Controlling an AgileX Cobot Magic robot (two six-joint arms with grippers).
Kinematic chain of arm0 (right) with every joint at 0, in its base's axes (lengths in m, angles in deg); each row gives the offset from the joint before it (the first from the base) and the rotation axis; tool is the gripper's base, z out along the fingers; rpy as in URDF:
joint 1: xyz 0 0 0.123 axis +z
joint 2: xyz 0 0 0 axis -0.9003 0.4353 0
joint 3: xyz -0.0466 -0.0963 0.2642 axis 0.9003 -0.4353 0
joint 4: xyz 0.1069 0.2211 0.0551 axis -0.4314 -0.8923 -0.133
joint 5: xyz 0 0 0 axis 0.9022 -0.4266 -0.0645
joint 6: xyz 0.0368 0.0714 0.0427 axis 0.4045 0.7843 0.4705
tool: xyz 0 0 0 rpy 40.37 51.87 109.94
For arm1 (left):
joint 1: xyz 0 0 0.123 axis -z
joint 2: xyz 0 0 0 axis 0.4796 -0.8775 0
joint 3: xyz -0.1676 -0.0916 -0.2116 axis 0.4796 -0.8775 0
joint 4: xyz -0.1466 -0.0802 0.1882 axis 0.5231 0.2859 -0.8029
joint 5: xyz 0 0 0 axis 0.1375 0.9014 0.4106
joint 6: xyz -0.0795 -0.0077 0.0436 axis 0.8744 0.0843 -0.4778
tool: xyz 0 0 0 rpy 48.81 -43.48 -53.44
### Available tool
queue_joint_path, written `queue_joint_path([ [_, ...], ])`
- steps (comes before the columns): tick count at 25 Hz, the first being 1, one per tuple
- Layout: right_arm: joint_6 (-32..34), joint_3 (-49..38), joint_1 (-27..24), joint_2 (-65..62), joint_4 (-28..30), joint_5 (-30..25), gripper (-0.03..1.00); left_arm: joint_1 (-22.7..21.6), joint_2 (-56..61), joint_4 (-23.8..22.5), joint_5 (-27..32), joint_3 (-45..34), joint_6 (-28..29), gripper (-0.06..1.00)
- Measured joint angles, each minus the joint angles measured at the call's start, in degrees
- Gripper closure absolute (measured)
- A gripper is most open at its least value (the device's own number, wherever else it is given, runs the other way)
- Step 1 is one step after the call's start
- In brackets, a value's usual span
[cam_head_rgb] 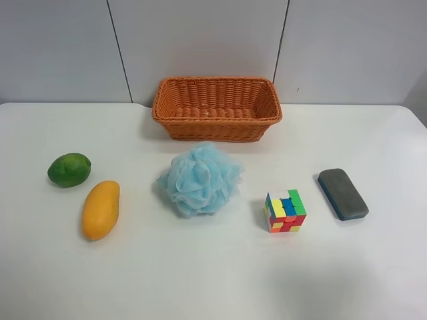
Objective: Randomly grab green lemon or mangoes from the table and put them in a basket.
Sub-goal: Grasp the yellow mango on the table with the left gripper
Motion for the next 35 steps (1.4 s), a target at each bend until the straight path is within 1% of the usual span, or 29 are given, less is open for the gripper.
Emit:
queue_joint_path([
  [3,0.0,0.0,0.0,0.0,0.0,0.0,-0.01,0.0,-10.0,5.6,-0.5,3.8,-2.6,-0.05],
  [7,0.0,0.0,0.0,0.0,0.0,0.0,-0.01,0.0,-22.4,16.1,-1.6,7.0,-6.4,-0.05],
  [8,0.0,0.0,0.0,0.0,0.0,0.0,-0.01,0.0,-25.2,17.7,-2.2,7.3,-7.2,-0.05],
  [10,0.0,0.0,0.0,0.0,0.0,0.0,-0.01,0.0,-30.0,19.0,-2.8,7.3,-7.8,-0.05],
  [12,0.0,0.0,0.0,0.0,0.0,0.0,-0.01,0.7,-34.5,19.0,-2.9,7.3,-8.0,-0.05],
  [15,0.0,0.0,0.0,0.0,0.0,0.0,-0.01,4.9,-39.8,16.9,-4.4,7.3,-7.4,-0.05],
  [19,0.0,0.0,0.0,0.0,0.0,0.0,-0.01,13.6,-46.3,13.0,-8.2,7.3,-3.4,-0.05],
  [21,0.0,0.0,0.0,0.0,0.0,0.0,-0.01,17.7,-49.9,11.9,-10.7,7.3,-1.2,-0.05],
  [23,0.0,0.0,0.0,0.0,0.0,0.0,-0.01,20.7,-54.0,11.3,-13.2,7.4,0.6,-0.05],
  [24,0.0,0.0,0.0,0.0,0.0,0.0,-0.01,20.7,-54.0,11.3,-13.2,7.4,0.6,-0.05],
  [26,0.0,0.0,0.0,0.0,0.0,0.0,-0.01,22.8,-57.6,11.1,-15.3,7.4,1.9,-0.05],
  [28,0.0,0.0,0.0,0.0,0.0,0.0,-0.01,23.6,-61.0,11.0,-16.6,7.4,2.4,-0.05],
  [35,0.0,0.0,0.0,0.0,0.0,0.0,-0.01,23.7,-69.7,9.7,-18.9,7.4,2.8,-0.05],
])
